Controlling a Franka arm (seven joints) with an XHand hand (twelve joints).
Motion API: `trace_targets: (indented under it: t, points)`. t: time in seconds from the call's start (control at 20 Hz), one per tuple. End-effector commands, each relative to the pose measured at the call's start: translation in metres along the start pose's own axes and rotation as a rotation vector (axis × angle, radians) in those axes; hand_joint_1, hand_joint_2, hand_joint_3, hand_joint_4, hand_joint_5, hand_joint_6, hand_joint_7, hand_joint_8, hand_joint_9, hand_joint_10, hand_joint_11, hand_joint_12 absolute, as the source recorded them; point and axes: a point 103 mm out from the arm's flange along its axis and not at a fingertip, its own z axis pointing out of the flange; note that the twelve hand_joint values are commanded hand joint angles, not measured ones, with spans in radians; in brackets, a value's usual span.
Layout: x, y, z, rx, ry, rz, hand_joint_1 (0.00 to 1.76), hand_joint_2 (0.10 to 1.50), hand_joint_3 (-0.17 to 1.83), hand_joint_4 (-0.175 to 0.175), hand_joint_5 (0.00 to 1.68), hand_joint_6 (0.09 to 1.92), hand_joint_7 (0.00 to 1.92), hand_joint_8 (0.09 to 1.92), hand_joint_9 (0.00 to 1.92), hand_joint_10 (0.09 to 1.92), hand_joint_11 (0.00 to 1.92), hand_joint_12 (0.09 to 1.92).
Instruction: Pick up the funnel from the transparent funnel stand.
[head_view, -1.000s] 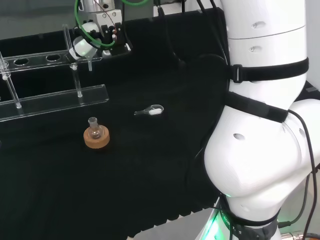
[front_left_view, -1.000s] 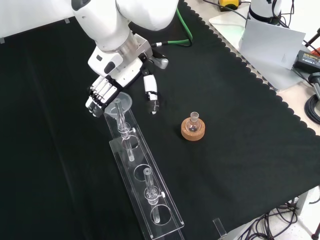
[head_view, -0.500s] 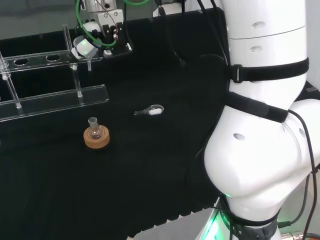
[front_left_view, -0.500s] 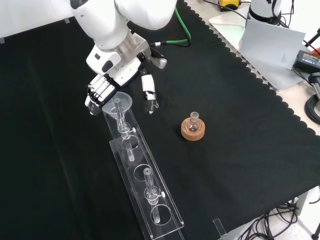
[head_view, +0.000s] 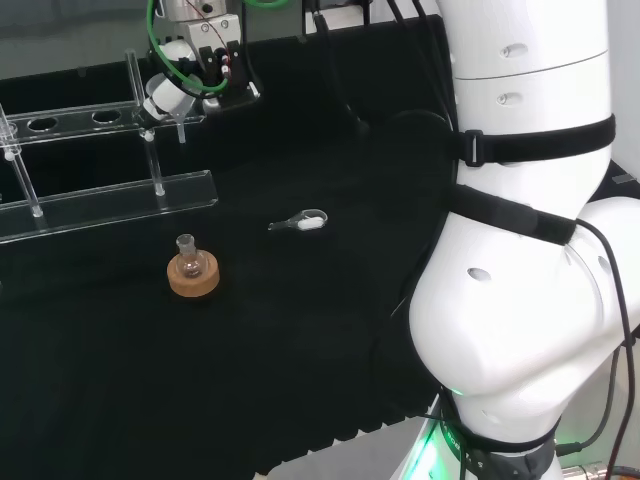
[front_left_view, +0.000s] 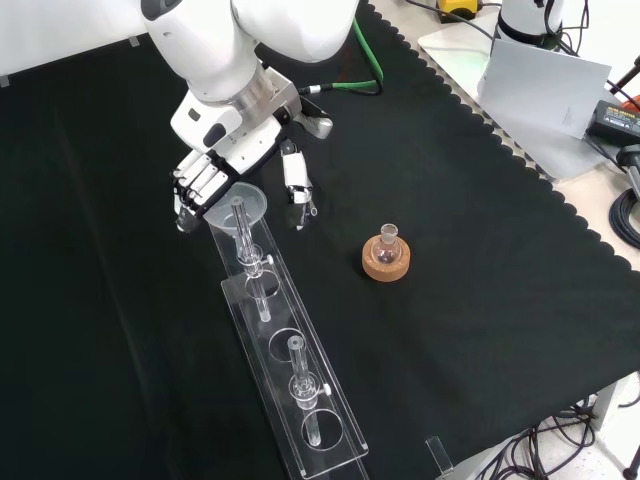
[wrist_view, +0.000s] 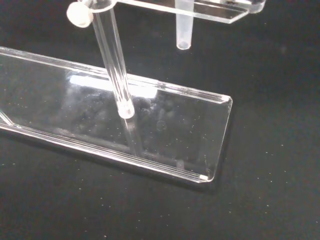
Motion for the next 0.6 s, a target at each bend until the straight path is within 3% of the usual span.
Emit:
trace_targets:
  t: [0.05, 0.6]
  points:
    - [-0.0004, -0.001, -0.0013, -0.017, -0.011, 0.015, 0.54, 0.67, 0.0, -0.021, 0.04, 0.09, 0.14, 0.57, 0.06, 0.79, 0.0, 0.98]
    - [0.0013, -0.0036, -0.0023, -0.061, -0.038, 0.032, 0.61, 0.69, 0.01, -0.027, 0.22, 0.09, 0.26, 0.59, 0.16, 0.79, 0.0, 1.24]
